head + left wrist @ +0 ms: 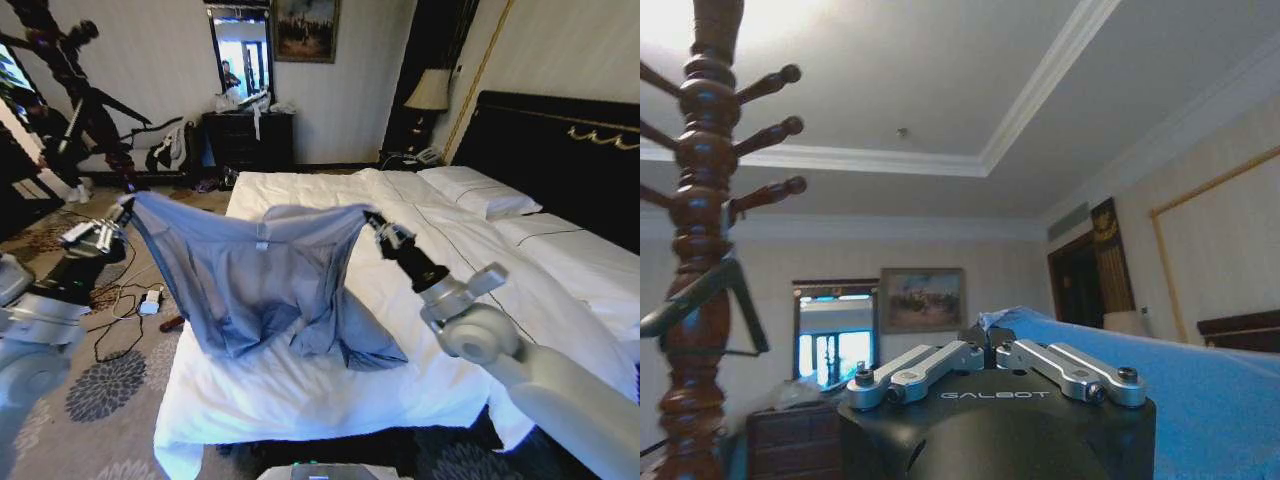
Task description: Pick up the clothes from the bed and hang them on the clothes hanger.
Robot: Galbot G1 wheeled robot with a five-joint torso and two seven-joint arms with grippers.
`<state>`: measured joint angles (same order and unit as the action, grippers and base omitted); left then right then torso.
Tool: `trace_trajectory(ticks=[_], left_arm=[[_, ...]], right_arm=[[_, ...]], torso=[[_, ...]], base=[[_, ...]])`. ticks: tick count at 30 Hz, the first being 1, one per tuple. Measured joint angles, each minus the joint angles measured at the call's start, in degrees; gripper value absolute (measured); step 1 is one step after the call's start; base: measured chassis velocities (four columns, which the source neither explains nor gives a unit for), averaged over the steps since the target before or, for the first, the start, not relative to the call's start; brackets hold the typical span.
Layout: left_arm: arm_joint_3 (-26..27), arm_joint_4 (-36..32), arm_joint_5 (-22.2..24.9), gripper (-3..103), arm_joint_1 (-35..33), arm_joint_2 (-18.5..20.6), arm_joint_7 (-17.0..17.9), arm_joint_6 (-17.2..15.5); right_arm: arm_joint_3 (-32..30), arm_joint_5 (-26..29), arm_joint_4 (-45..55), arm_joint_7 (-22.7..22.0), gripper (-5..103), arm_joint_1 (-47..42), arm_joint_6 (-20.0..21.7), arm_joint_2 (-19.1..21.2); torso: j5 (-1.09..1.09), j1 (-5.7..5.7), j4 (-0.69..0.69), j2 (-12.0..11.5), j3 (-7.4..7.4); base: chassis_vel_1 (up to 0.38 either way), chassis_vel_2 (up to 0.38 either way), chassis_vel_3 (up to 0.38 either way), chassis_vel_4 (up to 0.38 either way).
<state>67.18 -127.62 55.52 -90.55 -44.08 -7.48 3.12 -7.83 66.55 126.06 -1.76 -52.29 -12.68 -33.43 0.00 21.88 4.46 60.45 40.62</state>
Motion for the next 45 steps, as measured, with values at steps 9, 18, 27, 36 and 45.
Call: trace_trajectory(ticks=[9,18,27,36,45], left_arm=[[-11.7,7.9,-10.8,0,-0.5,-4.3,0.3,-1.2],[-20.9,12.7,-17.5,0,0.7,-9.4,0.5,-0.4],[-20.4,17.9,-21.9,0,1.0,-11.2,2.5,0.6],[-19.3,22.7,-23.4,0,0.4,-11.9,2.2,1.7],[-19.3,22.0,-24.3,0,0.9,-13.5,2.1,2.0]], right_arm=[[10.2,-3.8,-11.3,-2.3,0,1.9,3.0,-8.7],[19.3,-6.3,-22.8,-2.5,0,7.6,3.1,-17.9],[22.4,-7.3,-24.1,-14.5,20,11.0,9.8,-23.1],[19.1,6.1,-23.5,-26.2,52,11.3,17.5,-24.1],[24.0,12.3,-15.9,-19.1,90,11.9,14.2,-24.9]], torso=[[-0.04,0.0,0.0,0.0,0.0],[-0.01,0.0,-0.01,0.0,0.0],[-0.01,0.0,0.01,0.0,-0.01],[-0.01,-0.01,0.0,0.0,-0.01],[-0.01,-0.01,0.02,0.0,-0.01]], base=[[0.0,0.0,0.0,0.0],[0.0,0.0,0.0,0.0],[0.0,0.0,0.0,0.0],[0.0,0.0,0.0,0.0],[0.0,0.0,0.0,0.0]])
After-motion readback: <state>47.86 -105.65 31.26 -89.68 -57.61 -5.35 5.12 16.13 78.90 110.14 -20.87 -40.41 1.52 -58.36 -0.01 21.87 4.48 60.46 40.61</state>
